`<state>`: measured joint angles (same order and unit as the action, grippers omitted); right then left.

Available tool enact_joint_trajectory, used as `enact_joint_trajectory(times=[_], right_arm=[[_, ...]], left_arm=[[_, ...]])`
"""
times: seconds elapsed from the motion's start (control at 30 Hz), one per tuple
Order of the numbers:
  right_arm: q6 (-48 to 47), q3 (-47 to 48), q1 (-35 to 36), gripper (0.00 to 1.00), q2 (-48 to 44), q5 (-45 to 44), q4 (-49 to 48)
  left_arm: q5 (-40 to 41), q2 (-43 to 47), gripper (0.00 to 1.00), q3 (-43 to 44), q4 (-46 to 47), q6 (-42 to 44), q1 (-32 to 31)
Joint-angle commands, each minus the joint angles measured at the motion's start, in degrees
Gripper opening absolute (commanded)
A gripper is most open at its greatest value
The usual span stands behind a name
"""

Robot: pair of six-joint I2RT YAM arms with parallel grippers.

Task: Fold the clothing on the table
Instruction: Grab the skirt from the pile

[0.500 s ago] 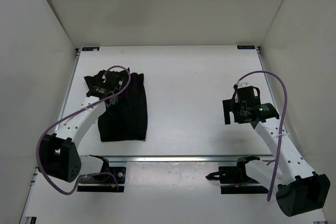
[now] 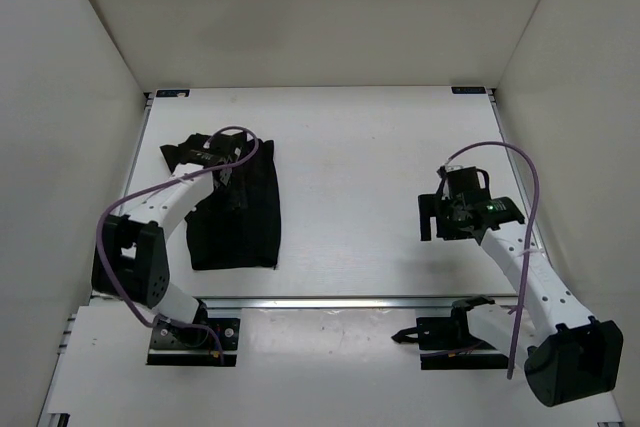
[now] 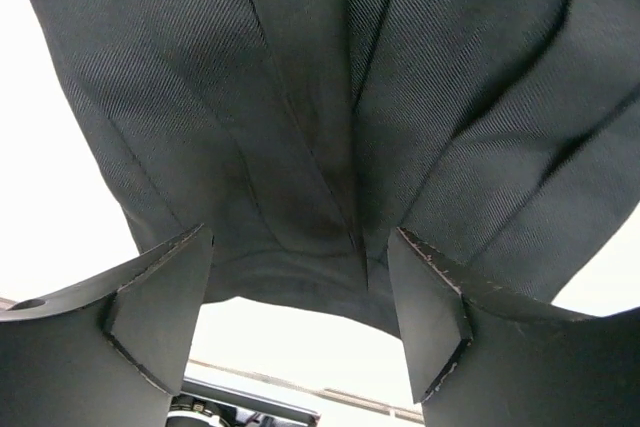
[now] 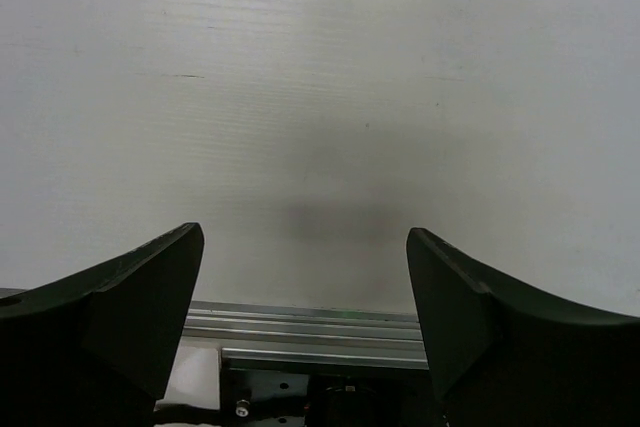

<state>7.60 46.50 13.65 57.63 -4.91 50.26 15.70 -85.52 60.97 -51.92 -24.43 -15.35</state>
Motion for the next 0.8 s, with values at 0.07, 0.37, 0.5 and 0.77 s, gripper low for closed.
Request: enact_joint_trajectory(times=[0.07, 0.37, 0.5, 0.77], right_arm=[[1.3, -1.5, -2.1, 0.79, -3.0, 4.5, -2.7], [-0.4, -0.7, -5.8, 0.8, -2.4, 7.1, -2.3], [-0.4, -0.9, -6.3, 0.8, -3.6, 6.8, -2.0], [1.1, -0.8, -8.7, 0.79, -3.7, 9.6, -2.9]], left_arm=[[2.6, -5.2, 0.82, 3.0, 0.9, 0.6, -1.4], [1.4, -10.9, 0.43, 0.2, -3.2, 0.5, -5.6], [-4.7, -13.8, 0.0, 5.9, -4.6, 2.9, -6.3], [-19.2, -37.9, 0.0, 77.4, -15.6, -2.5, -12.3]])
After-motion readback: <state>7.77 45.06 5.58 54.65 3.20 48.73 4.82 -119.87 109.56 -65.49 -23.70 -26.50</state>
